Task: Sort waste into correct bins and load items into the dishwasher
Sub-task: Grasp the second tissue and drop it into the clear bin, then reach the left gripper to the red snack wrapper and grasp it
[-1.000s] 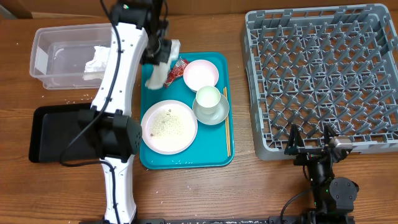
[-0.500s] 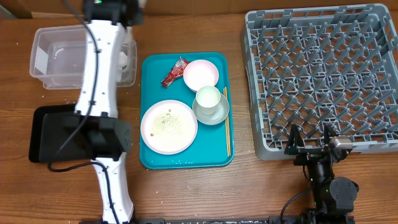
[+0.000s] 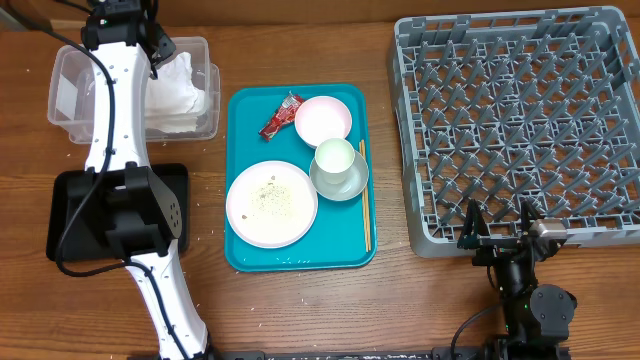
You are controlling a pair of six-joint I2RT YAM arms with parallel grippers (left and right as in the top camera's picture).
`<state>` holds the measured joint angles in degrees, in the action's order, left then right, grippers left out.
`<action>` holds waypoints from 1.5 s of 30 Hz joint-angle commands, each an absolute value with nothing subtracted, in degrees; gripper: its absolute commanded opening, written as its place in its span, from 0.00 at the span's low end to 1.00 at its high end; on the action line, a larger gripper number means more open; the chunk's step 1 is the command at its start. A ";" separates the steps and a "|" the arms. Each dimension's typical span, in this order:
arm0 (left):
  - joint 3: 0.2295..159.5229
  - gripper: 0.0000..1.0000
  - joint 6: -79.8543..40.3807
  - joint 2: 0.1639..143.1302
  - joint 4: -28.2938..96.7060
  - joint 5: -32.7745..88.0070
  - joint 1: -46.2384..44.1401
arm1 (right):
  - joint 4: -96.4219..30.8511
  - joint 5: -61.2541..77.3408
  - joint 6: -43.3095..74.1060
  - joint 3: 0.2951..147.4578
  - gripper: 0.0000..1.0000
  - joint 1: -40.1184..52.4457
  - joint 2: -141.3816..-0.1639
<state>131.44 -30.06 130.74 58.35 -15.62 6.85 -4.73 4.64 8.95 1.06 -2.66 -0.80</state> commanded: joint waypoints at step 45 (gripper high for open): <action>105.95 0.04 10.90 130.58 51.70 -2.94 -12.38 | -4.45 4.62 8.71 0.49 1.00 -3.03 -0.16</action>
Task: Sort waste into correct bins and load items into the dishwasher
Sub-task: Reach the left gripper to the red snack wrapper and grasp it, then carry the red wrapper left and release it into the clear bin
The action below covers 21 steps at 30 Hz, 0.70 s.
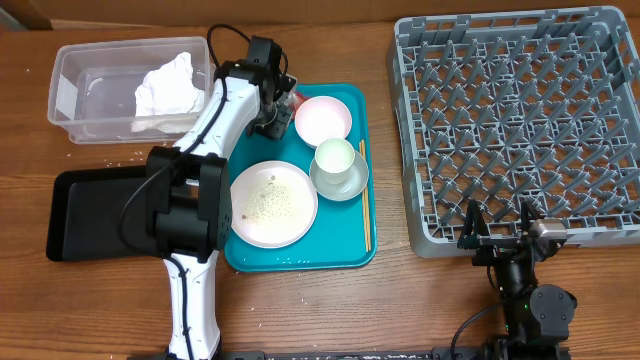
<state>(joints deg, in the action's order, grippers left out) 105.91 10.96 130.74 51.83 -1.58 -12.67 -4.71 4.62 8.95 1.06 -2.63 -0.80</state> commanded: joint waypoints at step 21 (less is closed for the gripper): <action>143.46 0.04 -46.11 130.45 70.19 -11.29 1.32 | -4.45 4.62 8.71 0.49 1.00 -3.03 -0.16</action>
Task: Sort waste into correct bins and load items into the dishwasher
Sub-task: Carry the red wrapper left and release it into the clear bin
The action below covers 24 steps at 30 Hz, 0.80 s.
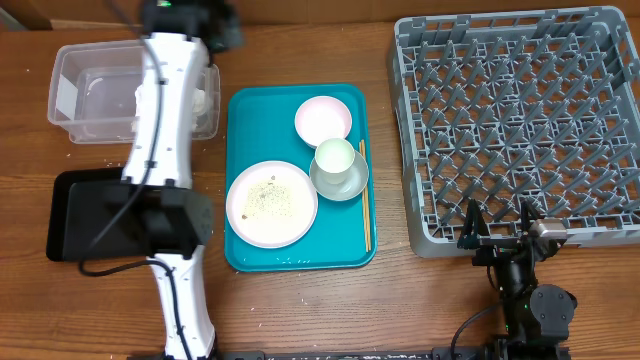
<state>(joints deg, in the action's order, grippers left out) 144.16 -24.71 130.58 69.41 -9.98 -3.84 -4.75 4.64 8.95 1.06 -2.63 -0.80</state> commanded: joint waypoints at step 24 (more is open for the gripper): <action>137.16 0.96 -51.99 126.08 70.06 14.76 20.64 | -4.45 4.62 8.71 0.49 1.00 -3.03 -0.16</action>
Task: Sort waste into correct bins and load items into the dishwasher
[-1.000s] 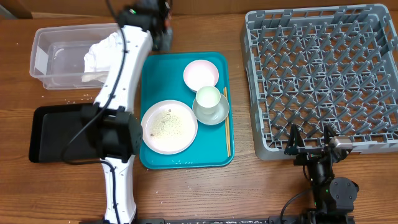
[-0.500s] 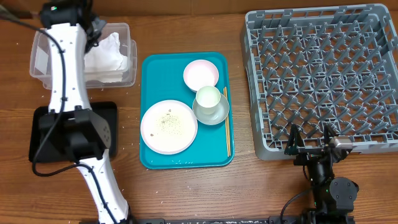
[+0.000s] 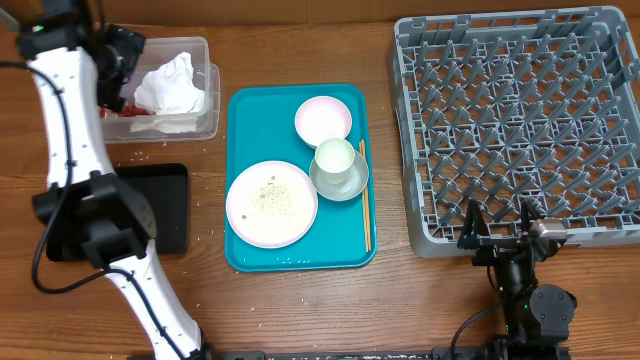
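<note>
My left gripper (image 3: pixel 113 92) hangs over the left part of the clear plastic bin (image 3: pixel 205 125), shut on a red wrapper (image 3: pixel 119 104) that shows just under its fingertips. Crumpled white tissue (image 3: pixel 172 82) lies in the same bin. The teal tray (image 3: pixel 244 110) carries a small pink bowl (image 3: pixel 323 119), a white plate with crumbs (image 3: pixel 271 203), a pale green cup (image 3: pixel 335 160) on a saucer and chopsticks (image 3: pixel 365 212). The grey dishwasher rack (image 3: pixel 520 120) fills the right side. My right gripper (image 3: pixel 497 228) rests open at the rack's front edge.
A black bin (image 3: pixel 165 210) lies left of the tray, partly covered by my left arm (image 3: pixel 65 150), which runs up the left side of the table. Crumbs are scattered on the wood around the black bin.
My left gripper has moved from the table's back edge, above the bin's right end, to low over the bin's left part. The red wrapper now shows at its fingertips. The right arm is unchanged.
At first my left gripper was over the clear bin and the red wrapper lay on the tray beside the pink bowl. Then the gripper was down on the wrapper. Then the wrapper was gone from the tray, and now it is at the gripper in the bin.
</note>
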You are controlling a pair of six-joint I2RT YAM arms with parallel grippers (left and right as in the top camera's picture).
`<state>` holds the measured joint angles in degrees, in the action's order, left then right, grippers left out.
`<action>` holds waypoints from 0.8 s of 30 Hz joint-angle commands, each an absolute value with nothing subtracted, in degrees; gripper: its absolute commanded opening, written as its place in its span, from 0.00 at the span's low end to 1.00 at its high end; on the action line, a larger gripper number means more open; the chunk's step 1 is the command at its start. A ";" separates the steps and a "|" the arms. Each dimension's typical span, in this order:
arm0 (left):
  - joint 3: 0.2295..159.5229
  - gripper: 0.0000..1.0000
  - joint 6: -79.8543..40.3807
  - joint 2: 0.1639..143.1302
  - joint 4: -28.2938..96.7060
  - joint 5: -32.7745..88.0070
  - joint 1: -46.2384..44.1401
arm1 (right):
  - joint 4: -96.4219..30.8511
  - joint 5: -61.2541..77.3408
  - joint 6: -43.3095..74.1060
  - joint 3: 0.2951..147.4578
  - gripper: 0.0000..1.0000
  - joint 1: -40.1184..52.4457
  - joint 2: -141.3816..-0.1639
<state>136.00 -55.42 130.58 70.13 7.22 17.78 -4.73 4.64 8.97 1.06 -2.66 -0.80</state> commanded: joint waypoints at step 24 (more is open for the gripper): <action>137.08 1.00 -40.69 103.77 85.58 -3.25 26.02 | -0.45 8.88 13.98 0.49 1.00 -2.96 -0.16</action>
